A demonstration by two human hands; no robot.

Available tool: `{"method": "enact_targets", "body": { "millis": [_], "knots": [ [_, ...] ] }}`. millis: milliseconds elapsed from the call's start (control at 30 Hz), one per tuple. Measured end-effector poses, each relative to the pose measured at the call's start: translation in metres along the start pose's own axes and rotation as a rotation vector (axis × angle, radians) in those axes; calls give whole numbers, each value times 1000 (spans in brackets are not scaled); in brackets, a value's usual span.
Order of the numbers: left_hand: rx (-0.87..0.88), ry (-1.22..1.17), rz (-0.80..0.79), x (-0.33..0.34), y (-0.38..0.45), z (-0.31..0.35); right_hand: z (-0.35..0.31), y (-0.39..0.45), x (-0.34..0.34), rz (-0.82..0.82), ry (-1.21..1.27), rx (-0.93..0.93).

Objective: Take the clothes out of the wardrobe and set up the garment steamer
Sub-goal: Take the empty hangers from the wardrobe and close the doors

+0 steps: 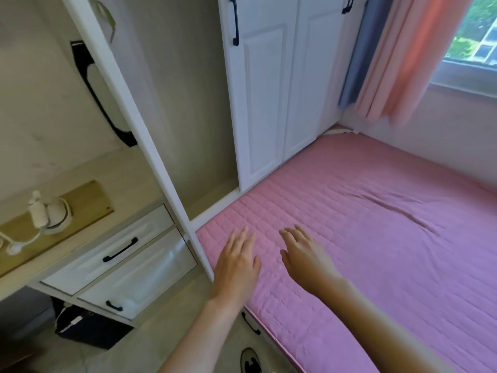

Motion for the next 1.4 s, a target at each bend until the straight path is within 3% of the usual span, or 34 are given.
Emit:
{"method": "enact_targets", "body": {
  "millis": [267, 533, 900, 1100, 1400],
  "knots": [
    [-122, 4, 69, -15, 91, -33, 6, 102, -18, 51, -57, -50],
    [-257, -74, 309, -56, 164, -58, -14, 198, -58, 158, -28, -152],
    [-325, 34, 606, -102, 241, -98, -47, 346, -107, 124, 29, -376],
    [-478, 116, 703, -172, 296, -122, -76, 427, -147, 130, 21, -541],
    [-441, 314, 850, -312, 347, -127, -137, 511, -211, 122, 94, -697]
  ]
}}
Point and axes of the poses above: each hand's wrist, its own y-axis towards the middle knuckle, its own x-axis out of the palm, z = x × y, the point moved 9 cm from there along y, towards the middle knuckle, and after that the axes turned 2 degrees about -z, right-handed, at the moved point
